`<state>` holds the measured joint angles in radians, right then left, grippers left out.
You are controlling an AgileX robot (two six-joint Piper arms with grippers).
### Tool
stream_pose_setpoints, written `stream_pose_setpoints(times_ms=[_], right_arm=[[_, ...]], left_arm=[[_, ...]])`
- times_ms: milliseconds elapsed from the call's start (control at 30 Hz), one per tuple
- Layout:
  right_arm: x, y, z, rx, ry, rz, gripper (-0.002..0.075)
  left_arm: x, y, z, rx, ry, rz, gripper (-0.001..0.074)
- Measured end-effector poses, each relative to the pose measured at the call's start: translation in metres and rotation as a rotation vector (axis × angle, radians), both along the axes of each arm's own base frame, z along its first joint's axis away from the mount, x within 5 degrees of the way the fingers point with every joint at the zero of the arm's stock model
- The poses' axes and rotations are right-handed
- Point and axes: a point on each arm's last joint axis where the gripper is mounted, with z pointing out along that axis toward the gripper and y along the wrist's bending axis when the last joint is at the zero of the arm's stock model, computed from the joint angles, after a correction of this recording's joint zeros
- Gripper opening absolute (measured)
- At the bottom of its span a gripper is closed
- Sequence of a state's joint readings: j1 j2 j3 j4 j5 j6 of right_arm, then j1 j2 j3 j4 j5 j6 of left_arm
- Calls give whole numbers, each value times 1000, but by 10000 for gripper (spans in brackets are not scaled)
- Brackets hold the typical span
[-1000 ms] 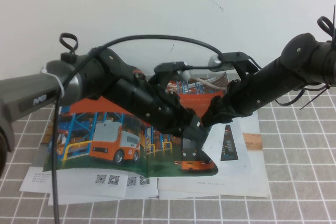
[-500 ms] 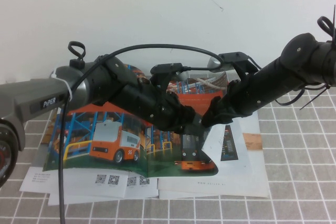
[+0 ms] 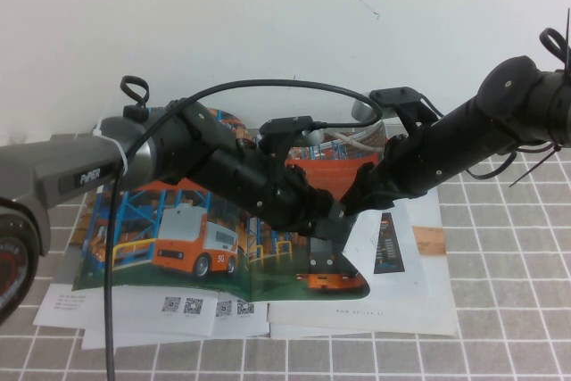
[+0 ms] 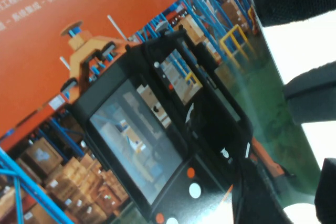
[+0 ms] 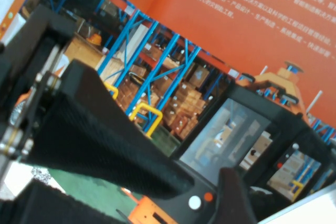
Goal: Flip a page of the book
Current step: Open the closed book
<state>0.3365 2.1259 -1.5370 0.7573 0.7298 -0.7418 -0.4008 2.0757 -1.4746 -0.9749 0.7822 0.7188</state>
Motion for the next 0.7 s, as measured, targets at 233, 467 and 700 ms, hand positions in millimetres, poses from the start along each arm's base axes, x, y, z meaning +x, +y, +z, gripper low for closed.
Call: stream_pose_setpoints(times_ms=[233, 467, 700], right_arm=[[0, 0, 0, 0, 0, 0, 409], [0, 0, 0, 1, -3, -2, 409], [0, 0, 0, 1, -3, -2, 409]], left_arm=[[0, 0, 0, -2, 2, -3, 248], [1, -3, 4, -61, 22, 29, 248], [1, -4, 4, -66, 16, 25, 248]])
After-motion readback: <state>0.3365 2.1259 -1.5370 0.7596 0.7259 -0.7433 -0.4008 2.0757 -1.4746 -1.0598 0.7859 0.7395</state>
